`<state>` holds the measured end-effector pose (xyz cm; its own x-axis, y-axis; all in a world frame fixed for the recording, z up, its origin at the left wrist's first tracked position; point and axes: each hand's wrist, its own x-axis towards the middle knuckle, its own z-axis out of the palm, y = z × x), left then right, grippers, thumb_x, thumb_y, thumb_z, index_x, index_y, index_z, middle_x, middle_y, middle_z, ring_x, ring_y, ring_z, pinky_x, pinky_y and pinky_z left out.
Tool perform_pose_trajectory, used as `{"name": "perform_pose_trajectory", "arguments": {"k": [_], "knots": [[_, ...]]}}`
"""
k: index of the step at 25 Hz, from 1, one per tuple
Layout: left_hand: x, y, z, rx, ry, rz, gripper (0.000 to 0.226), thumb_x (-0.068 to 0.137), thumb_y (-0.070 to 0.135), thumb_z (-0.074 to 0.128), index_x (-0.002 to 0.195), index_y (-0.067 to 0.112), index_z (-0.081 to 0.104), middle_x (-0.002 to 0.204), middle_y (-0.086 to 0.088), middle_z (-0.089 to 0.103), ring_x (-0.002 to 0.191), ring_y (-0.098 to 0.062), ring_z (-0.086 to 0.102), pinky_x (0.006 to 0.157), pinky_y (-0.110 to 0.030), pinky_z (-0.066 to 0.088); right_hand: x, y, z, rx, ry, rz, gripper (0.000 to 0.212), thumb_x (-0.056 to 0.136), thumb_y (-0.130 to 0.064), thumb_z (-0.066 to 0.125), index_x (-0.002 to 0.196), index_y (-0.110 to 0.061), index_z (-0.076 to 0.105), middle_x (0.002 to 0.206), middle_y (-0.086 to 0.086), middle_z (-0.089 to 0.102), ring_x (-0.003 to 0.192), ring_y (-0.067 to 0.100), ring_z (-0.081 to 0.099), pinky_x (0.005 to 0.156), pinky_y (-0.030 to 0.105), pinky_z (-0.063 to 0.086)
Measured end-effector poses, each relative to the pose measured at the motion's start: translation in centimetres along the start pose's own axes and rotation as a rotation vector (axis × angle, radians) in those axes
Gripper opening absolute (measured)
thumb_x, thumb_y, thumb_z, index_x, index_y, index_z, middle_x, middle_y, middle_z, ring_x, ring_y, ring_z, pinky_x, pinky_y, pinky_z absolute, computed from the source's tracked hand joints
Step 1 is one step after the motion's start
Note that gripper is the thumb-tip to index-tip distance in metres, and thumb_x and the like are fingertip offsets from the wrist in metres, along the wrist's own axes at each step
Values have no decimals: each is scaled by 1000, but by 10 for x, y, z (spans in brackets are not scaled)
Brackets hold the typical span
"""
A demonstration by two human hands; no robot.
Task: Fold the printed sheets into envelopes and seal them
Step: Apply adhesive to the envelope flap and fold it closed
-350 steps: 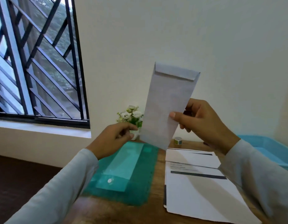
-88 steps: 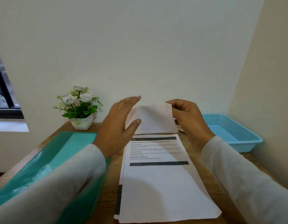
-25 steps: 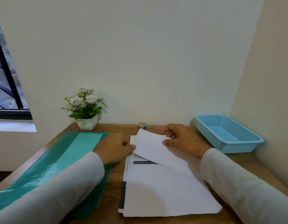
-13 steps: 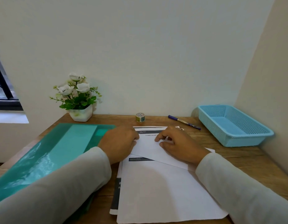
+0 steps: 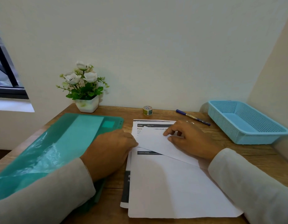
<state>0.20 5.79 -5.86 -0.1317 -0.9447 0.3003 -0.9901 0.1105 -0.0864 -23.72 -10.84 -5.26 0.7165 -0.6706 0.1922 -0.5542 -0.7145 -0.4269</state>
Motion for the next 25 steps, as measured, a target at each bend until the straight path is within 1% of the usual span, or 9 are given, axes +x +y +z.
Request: {"name": "perform_pose_trajectory", "arguments": {"k": [1, 2, 4, 6, 9, 12, 15, 20, 25], "knots": [[-1, 0, 0, -4, 23, -4, 31, 68, 23, 89, 97, 23, 77, 93, 0, 76, 81, -18, 75, 72, -31, 59, 0, -3, 0, -59, 2, -13, 22, 99, -28, 63, 117, -39, 71, 113, -18, 61, 103, 3, 56, 90, 26, 48], [-2, 0, -2, -55, -7, -20, 30, 74, 23, 85, 103, 23, 76, 100, 0, 76, 88, -19, 74, 79, -32, 58, 0, -10, 1, -127, 1, -46, 25, 100, -26, 60, 119, -37, 71, 116, -18, 61, 108, 6, 57, 94, 29, 48], [-1, 2, -3, -117, -23, -47, 30, 97, 30, 60, 126, 29, 66, 128, 5, 66, 119, -15, 62, 104, -29, 45, 4, -32, 7, -216, -58, -162, 33, 101, -20, 52, 126, -33, 69, 126, -15, 62, 119, 12, 56, 102, 34, 47], [-1, -1, 0, -118, 13, -54, 36, 104, 36, 42, 138, 35, 54, 142, 11, 54, 131, -9, 49, 112, -25, 33, 8, -58, 14, -253, -151, -272, 40, 102, -14, 47, 136, -29, 64, 137, -10, 60, 127, 14, 51, 108, 34, 45], [-1, 3, -5, -121, -10, -73, 38, 104, 38, 39, 139, 36, 53, 143, 10, 54, 131, -9, 48, 113, -27, 36, 18, -71, 20, -279, -197, -338, 43, 103, -11, 45, 140, -26, 61, 143, -7, 58, 132, 14, 49, 110, 33, 43], [0, 1, -3, -104, -34, -74, 39, 105, 39, 37, 142, 36, 50, 146, 11, 51, 134, -8, 45, 116, -28, 34, 37, -54, 17, -299, -170, -290, 45, 101, -8, 44, 138, -26, 62, 143, -10, 59, 132, 15, 52, 110, 38, 43], [1, -1, -1, -102, -99, -95, 40, 105, 38, 39, 144, 37, 47, 149, 11, 47, 138, -9, 42, 119, -31, 31, 51, -47, 10, -365, -179, -251, 47, 98, -9, 44, 137, -27, 63, 143, -10, 58, 133, 16, 52, 108, 36, 44], [3, 2, -5, -72, -141, -90, 41, 105, 35, 39, 146, 32, 45, 151, 6, 46, 138, -13, 43, 119, -32, 31, 33, -65, 12, -378, -281, -350, 44, 101, -12, 44, 140, -24, 61, 146, -7, 57, 134, 15, 51, 112, 37, 43], [2, 3, 0, -58, -154, -118, 44, 106, 38, 37, 149, 33, 39, 155, 7, 41, 141, -13, 39, 120, -33, 29, 45, -45, 16, -266, -167, -251, 46, 98, -6, 45, 136, -24, 65, 144, -8, 59, 135, 14, 51, 114, 31, 40]]}}
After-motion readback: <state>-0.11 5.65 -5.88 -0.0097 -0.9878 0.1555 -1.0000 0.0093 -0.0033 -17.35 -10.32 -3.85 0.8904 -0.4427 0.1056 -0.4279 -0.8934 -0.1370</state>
